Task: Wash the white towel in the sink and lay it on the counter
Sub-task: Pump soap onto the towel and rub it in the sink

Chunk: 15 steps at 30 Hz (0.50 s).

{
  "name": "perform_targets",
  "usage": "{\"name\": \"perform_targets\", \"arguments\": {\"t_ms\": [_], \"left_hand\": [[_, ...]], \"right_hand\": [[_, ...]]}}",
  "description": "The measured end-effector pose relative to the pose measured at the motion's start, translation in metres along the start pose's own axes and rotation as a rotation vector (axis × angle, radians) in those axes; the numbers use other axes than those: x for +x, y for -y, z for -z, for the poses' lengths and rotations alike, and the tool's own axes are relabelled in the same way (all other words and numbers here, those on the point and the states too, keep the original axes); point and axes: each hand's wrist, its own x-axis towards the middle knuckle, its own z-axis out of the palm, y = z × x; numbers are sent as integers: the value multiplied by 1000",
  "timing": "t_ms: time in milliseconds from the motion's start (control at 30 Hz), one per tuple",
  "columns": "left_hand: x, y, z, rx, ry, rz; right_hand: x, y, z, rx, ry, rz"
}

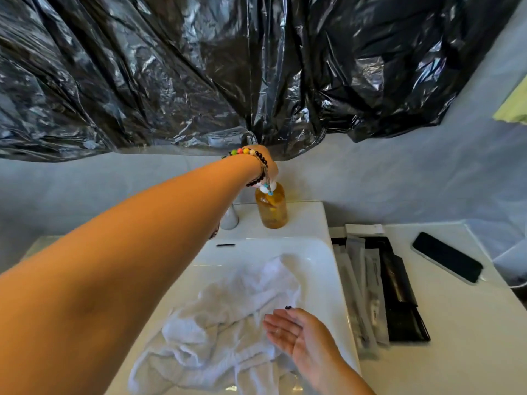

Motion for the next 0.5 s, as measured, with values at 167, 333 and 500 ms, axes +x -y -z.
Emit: {"name": "perform_targets", "arguments": {"t_ms": [167, 333, 500], "left_hand": [[8, -8, -15, -33, -203, -48], [7, 7, -30, -166, -318, -31], [-33, 24, -35, -334, -205, -30]], "right_hand": [[3, 1, -3, -22, 18, -19], [4, 1, -6, -51, 42, -44], [10, 0, -11, -74, -20, 66]]}}
